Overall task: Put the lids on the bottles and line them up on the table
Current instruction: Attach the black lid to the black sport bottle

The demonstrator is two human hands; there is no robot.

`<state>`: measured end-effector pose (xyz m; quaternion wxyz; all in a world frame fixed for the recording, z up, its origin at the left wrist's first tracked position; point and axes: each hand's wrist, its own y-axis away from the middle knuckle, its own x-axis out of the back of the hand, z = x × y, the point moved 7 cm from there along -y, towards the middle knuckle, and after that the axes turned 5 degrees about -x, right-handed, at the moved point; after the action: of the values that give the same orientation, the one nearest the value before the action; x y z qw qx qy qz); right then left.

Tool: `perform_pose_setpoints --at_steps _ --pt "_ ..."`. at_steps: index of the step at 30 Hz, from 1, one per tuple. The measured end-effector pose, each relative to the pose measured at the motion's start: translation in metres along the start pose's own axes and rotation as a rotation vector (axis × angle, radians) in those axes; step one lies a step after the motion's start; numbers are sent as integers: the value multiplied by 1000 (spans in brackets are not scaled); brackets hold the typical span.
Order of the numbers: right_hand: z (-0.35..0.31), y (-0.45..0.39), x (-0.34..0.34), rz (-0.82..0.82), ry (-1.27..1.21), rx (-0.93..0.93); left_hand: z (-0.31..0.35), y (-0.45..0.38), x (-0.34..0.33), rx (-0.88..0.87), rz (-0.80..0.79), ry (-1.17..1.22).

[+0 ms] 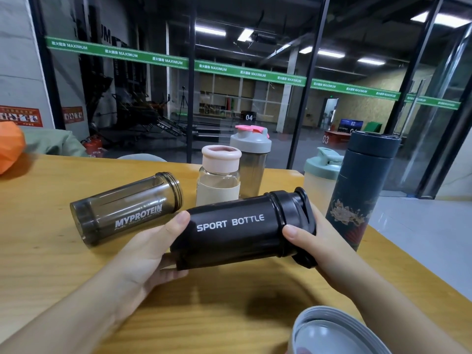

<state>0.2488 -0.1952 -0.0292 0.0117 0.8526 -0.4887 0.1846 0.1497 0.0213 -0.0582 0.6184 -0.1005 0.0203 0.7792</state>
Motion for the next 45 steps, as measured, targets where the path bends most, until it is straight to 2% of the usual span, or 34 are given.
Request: perform_pose_setpoints --at_steps 2,6,13,18,20,22,26,32,39,45 --pt "0 1 -1 -19 5 -21 2 0 1 -10 15 -69" --pt "6 0 -3 -11 -2 -63 -1 -2 1 -8 16 -21" --pt "11 -3 1 -6 -40 -116 7 -3 0 -121 -118 57" --pt "18 0 -8 -103 -186 -262 16 -2 -1 -263 -74 -100" --pt "20 0 -7 -92 -212 -275 19 -1 -3 -293 -79 -134" --pt "20 -3 -5 -62 -207 -233 19 -1 -3 -279 -70 -104" --pt "12 -5 -3 -20 -147 -115 13 -3 6 -181 54 45" --pt "8 -4 2 33 -55 -52 -1 3 0 16 4 72" --pt "7 -4 2 25 -26 -46 -2 1 -2 9 4 12" --pt "8 -5 3 17 -112 -66 0 -1 -7 -26 -88 -45"
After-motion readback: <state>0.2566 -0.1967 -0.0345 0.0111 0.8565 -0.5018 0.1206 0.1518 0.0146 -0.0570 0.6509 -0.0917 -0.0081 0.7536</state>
